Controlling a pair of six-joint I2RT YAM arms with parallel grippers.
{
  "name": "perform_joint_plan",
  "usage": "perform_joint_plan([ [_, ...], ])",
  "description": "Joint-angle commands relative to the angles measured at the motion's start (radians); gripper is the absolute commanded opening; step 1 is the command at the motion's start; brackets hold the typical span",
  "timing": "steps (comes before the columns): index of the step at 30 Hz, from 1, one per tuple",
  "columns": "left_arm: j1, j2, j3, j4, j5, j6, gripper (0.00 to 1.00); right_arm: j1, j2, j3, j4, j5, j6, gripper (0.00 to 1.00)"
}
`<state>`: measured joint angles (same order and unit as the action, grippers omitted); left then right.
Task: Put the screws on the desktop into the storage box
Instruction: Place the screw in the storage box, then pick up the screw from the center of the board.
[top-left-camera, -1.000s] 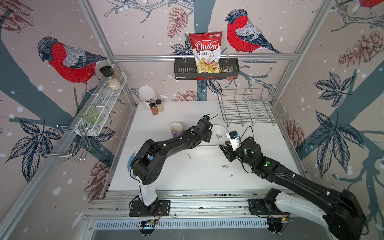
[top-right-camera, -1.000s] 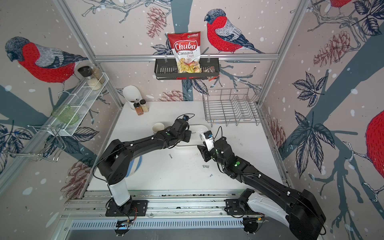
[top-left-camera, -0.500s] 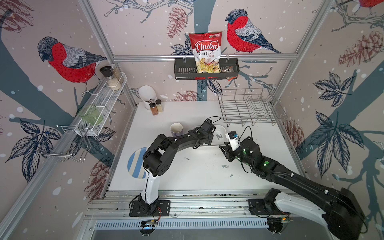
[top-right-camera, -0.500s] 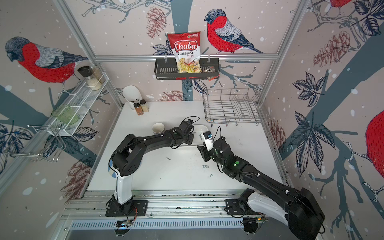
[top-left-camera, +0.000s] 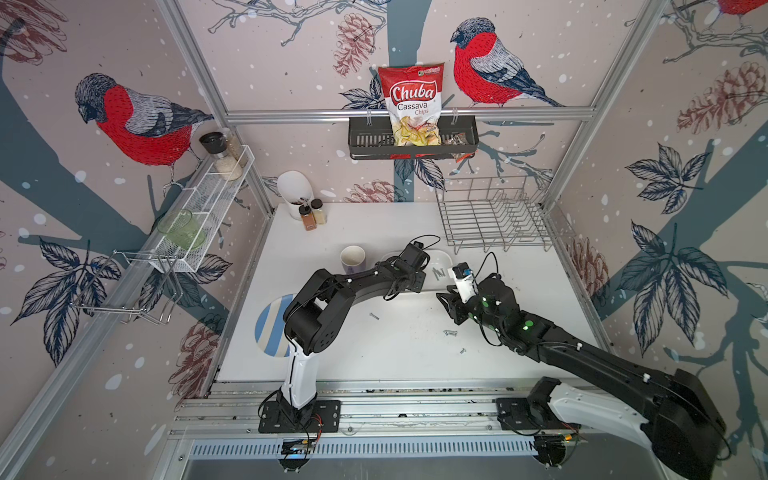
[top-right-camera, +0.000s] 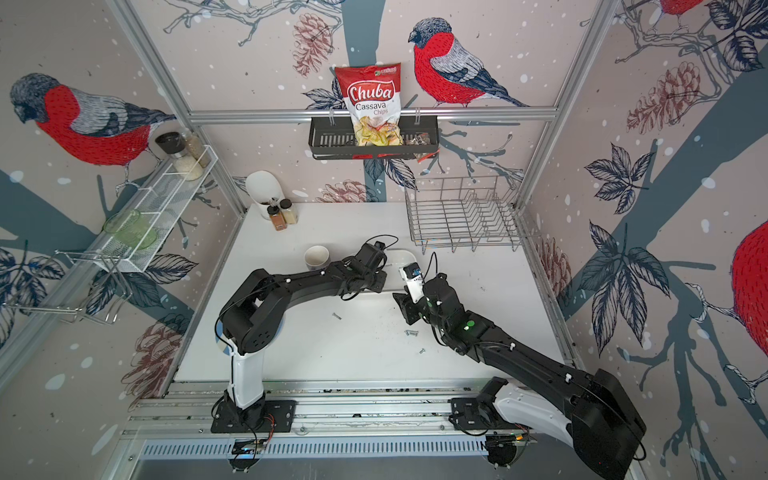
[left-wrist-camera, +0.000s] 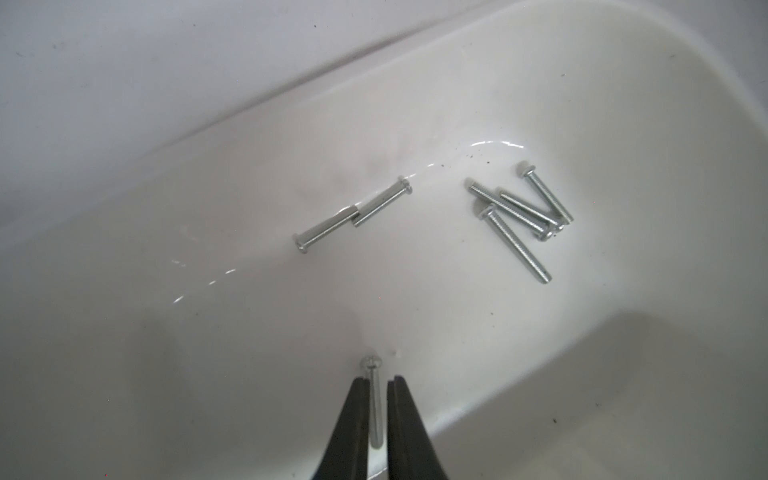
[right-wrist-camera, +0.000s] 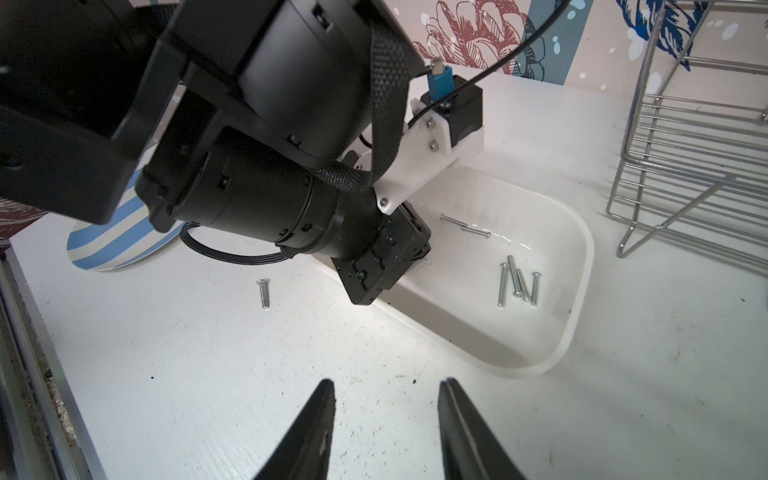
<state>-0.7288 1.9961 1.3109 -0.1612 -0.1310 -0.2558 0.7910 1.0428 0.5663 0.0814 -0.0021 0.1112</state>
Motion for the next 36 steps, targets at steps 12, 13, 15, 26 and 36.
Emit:
perform_joint_plan([
  [12,0.002,-0.3,-0.142,0.058,-0.03,-0.032,0.27,0.058,0.051,0.031,0.049,-0.029,-0.016,0.45],
  [13,0.002,-0.331,-0.163,0.06,-0.044,-0.036,0.28,0.071,0.06,0.035,0.053,-0.035,-0.023,0.45],
  [15,0.007,-0.394,-0.215,0.069,-0.091,-0.048,0.31,0.104,0.084,0.039,0.065,-0.038,-0.035,0.46],
  [26,0.163,-0.681,-0.509,0.284,-0.125,-0.09,0.37,0.209,0.458,0.174,0.089,-0.037,-0.038,0.58],
  [36,0.199,-0.762,-0.604,0.328,-0.136,-0.1,0.39,0.248,0.743,0.329,0.066,0.078,0.048,0.63],
])
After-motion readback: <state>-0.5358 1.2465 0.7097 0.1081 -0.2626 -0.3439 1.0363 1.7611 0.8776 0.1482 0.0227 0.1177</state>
